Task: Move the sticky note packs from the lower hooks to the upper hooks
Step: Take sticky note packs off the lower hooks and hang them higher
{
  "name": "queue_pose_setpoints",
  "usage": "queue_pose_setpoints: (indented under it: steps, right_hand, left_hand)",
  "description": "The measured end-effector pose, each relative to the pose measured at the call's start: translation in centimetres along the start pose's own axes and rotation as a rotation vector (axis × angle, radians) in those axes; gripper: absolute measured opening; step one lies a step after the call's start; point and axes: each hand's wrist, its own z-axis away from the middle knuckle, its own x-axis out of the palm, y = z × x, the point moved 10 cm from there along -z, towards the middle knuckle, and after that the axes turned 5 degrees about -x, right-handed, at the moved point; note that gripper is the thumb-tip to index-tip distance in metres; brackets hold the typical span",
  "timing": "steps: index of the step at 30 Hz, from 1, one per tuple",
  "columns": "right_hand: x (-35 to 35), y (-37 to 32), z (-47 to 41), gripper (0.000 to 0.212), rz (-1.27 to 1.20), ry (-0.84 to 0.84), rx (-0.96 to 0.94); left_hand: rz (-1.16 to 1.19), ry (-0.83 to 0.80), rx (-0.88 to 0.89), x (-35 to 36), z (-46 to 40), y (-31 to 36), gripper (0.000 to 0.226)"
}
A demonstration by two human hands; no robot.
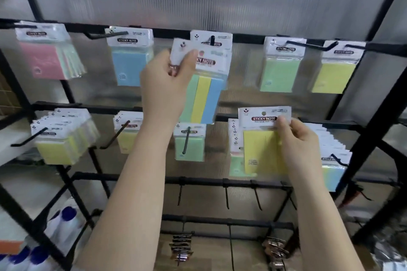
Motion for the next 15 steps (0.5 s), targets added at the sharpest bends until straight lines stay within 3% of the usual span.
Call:
queue_pose_setpoints:
  steps: [6,15]
  right_hand:
    - [0.5,0.3,-0.8,0.04,-0.042,0.017,-0.006]
    - [0.6,0.8,-1.2,0.029,-0.102,0.035,0.053]
  left_hand:
    - [0.064,-0.012,0.066,2.0,-1.4,2.0,0.022]
    - [0.074,-0.042,-0.01,3.5,-2.3,-0.2,0.027]
